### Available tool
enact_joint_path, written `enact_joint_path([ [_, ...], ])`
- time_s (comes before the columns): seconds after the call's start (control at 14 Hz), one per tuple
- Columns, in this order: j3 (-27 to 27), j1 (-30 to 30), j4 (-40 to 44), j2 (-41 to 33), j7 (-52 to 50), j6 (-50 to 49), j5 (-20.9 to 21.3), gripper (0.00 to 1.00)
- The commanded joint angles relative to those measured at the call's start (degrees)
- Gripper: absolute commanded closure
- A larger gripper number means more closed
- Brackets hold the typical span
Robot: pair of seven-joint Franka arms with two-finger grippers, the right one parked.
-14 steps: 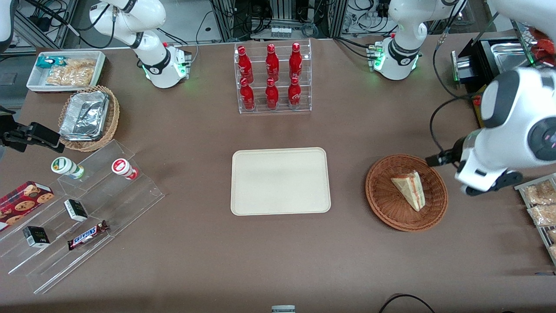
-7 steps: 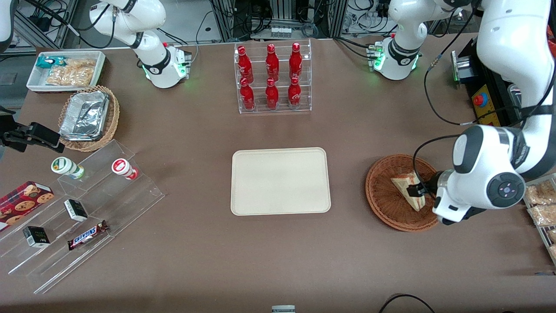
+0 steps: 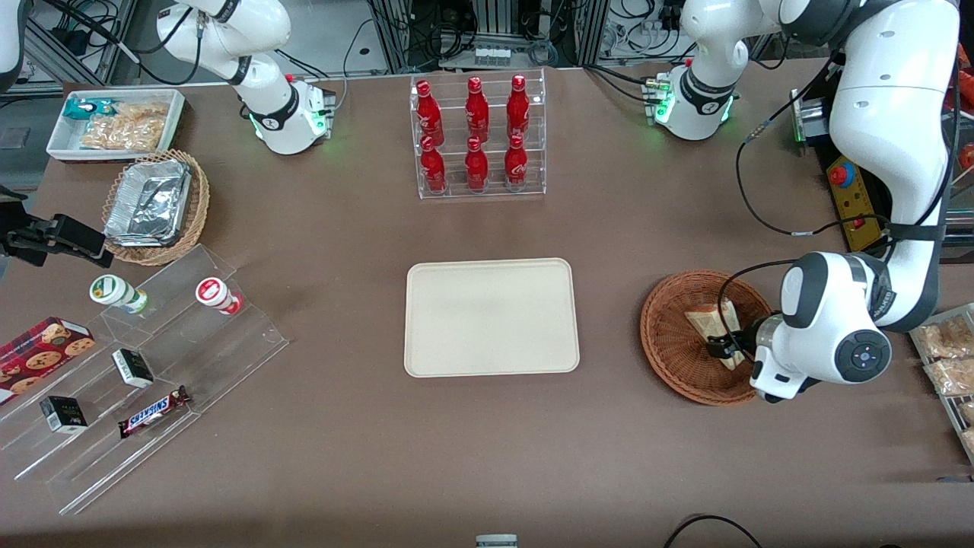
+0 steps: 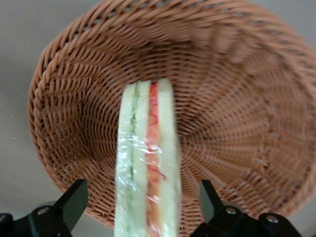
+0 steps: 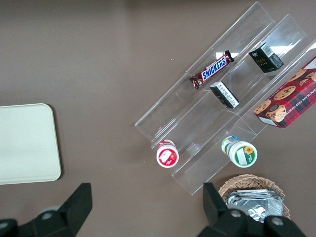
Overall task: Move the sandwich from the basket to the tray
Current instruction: 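Lower the left gripper and close it on the upright sandwich, then lift the sandwich and carry it over the cream tray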
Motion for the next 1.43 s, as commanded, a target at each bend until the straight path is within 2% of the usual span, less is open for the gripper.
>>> enact_joint_path([
  [0.0,-0.5,0.6,-3.9,-2.0,-0.8,1.7,-1.5,0.0],
  [0.21,-0.5,0.5,-6.7,-2.1,-1.3,6.1,-4.9,0.02],
  [0.29,-0.5,0.4,-7.6,-2.2,-2.8,7.8,-5.1,0.19],
  [0.36,-0.5,0.3,-8.1,-2.3,-4.4,8.8,-5.0,0.52],
  [0.43,-0.5,0.3,-8.1,-2.3,-4.5,8.7,-4.9,0.76],
  [0.5,-0.5,0.2,-8.1,-2.8,-4.2,8.5,-4.8,0.86],
  [0.71,-1.2,-0.3,-7.8,-5.4,-3.4,7.2,-4.0,0.89],
  [0.93,-4.3,-2.6,-6.4,-10.5,4.1,3.8,-4.2,0.89],
  [1.07,-8.3,-6.0,-4.4,-10.8,5.5,3.8,-4.2,0.87],
  [1.21,-9.1,-13.3,-1.6,-9.3,4.4,4.2,-4.3,0.86],
  [1.36,-9.2,-18.7,3.0,-4.9,1.3,4.6,-4.4,0.86],
])
